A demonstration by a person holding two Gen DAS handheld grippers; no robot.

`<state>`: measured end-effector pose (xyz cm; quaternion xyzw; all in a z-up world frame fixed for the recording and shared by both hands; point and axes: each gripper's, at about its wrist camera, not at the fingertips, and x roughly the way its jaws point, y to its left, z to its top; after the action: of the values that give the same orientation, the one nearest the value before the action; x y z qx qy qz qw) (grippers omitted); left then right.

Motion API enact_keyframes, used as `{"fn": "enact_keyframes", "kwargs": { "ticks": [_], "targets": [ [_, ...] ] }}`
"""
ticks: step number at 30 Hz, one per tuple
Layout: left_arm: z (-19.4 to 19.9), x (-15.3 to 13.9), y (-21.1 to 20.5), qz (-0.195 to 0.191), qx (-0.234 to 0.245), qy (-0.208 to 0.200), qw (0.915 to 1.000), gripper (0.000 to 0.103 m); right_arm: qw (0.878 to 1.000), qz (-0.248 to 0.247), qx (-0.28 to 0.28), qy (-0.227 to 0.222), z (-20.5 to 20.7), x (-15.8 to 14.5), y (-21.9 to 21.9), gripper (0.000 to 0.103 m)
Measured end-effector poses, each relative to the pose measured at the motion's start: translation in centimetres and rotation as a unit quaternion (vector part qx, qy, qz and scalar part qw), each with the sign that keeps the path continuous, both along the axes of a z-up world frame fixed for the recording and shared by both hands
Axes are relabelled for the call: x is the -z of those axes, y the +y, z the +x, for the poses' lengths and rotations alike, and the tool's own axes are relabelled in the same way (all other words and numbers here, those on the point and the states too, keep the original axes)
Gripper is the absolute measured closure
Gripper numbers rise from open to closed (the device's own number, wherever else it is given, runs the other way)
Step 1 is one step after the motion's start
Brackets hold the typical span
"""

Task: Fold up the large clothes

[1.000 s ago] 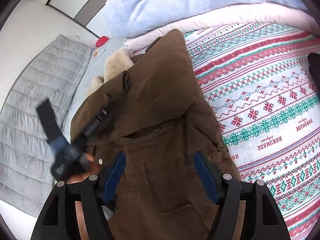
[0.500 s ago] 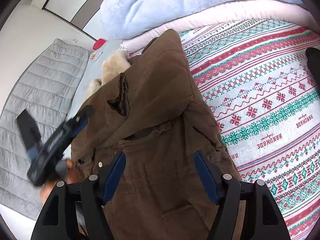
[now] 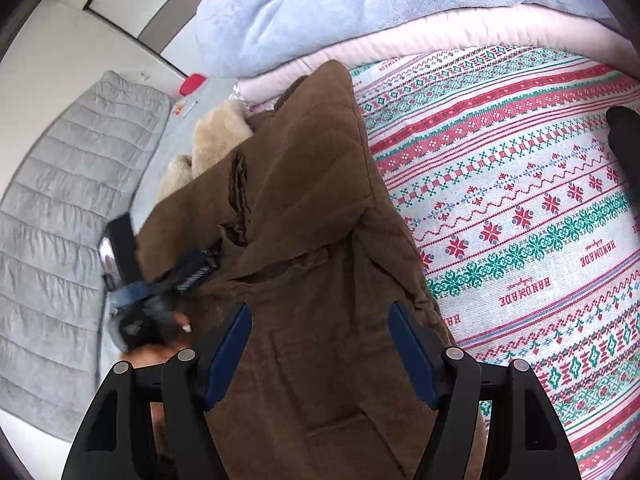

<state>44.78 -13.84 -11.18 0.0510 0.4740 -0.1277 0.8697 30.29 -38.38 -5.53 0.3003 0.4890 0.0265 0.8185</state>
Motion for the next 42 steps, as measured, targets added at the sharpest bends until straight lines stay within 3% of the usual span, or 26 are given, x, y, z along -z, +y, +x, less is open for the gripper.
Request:
{"fn": "enact_keyframes", "kwargs": {
  "ticks": [3,7,15,17,20,24,29,32,33,34,37,42],
  "targets": [
    [-1.2,-2.0,1.9,-0.022,-0.001,0.025,0.9994,0.034,1.000,-0.018,-0.001,0.011,0.2,0.5,0.1,0.031],
    [-6.6,-5.5,8.5,-0.085,-0.026,0.019,0.9959,0.034,1.000,-0.028,0.000,0.009,0.0,0.5,0.1,0.031],
    [-16.9,-9.0,23.0,-0.070,-0.131,0.020,0.9887,0.033,0.996,-0.085,-0.027,-0.006,-0.6,0.1,2.0,0.031],
    [-19.3,-9.5,25.7,-0.057,-0.152,0.006,0.9867,0.028,0.996,-0.082,-0.015,-0.005,-1.5,-0.1,1.8,0.031],
    [-23.2,-8.4,29.7,-0.059,-0.181,0.003,0.9818,0.025,0.997,-0.073,-0.020,-0.014,-3.5,-0.6,2.0,0.031],
    [-27.2,-5.3,32.8,-0.098,-0.196,0.025,0.9754,0.025,0.996,-0.078,-0.033,-0.015,-6.4,-1.1,2.1,0.031],
    [-30.9,-2.3,35.0,-0.114,-0.212,0.031,0.9701,0.025,0.999,-0.025,-0.029,-0.024,-12.3,-0.7,0.1,0.031],
    [-32.7,-1.1,35.4,-0.123,-0.213,0.028,0.9689,0.025,0.999,-0.023,-0.013,-0.020,-17.1,0.7,-1.5,0.032],
    [-33.4,-0.9,35.7,-0.129,-0.212,0.025,0.9685,0.026,0.999,-0.029,-0.004,-0.015,-18.7,1.3,-2.0,0.034],
    [-33.8,-0.8,35.7,-0.134,-0.210,0.022,0.9682,0.029,0.999,-0.030,0.011,-0.016,-20.4,1.7,-2.6,0.044],
    [-34.7,-0.3,35.4,-0.145,-0.206,0.018,0.9676,0.042,0.999,0.008,0.036,-0.013,-24.5,3.4,-4.3,0.062],
    [-35.7,0.2,35.9,-0.164,-0.223,0.013,0.9609,0.046,0.996,0.070,0.058,-0.010,-29.4,5.9,-5.7,0.065]
  ]
}}
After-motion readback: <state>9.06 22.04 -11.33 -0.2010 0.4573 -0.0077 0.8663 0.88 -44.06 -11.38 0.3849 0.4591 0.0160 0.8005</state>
